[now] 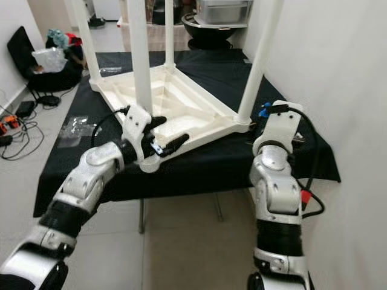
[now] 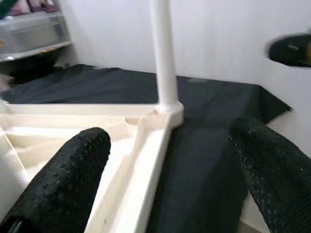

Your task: Building children table

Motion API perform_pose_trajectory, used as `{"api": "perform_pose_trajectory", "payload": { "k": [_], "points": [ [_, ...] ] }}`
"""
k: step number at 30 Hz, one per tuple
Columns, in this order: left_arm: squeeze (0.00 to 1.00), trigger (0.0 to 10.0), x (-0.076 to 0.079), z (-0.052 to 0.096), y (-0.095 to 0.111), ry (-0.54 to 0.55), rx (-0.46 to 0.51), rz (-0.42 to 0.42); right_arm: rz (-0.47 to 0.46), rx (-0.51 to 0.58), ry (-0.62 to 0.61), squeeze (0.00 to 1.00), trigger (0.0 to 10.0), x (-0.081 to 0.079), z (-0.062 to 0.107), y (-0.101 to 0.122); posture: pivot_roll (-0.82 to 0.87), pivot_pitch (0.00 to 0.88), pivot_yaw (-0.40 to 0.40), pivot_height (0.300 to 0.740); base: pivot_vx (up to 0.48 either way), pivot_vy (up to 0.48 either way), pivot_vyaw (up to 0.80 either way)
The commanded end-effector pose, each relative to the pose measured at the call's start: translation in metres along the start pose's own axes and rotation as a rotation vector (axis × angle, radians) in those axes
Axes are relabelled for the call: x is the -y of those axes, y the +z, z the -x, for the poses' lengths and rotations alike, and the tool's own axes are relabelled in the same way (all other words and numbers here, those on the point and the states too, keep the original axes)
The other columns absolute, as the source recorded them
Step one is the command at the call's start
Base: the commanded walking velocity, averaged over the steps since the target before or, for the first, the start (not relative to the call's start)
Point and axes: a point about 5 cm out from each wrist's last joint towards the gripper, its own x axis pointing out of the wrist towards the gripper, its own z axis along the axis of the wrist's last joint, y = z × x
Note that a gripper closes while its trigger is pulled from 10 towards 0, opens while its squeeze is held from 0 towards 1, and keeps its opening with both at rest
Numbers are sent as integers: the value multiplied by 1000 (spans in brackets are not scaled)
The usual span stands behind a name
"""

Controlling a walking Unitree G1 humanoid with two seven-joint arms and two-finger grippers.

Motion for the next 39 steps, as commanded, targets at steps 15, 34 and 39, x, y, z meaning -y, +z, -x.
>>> {"api": "perform_pose_trajectory", "payload": {
  "k": [15,34,39],
  "points": [
    [0,10000,-131,81,-6,1020,-181,-298,3,-5,-21,0,10000,9,1,-1,18,36,-6,740,0,0,0],
    [0,10000,-7,84,-36,622,17,-142,22,-39,62,0,10000,-12,-3,-3,26,37,-43,740,0,0,0],
    [0,10000,33,71,-23,467,72,-126,14,-26,184,0,10000,-21,4,-5,23,37,-40,740,0,0,0]
  ]
}}
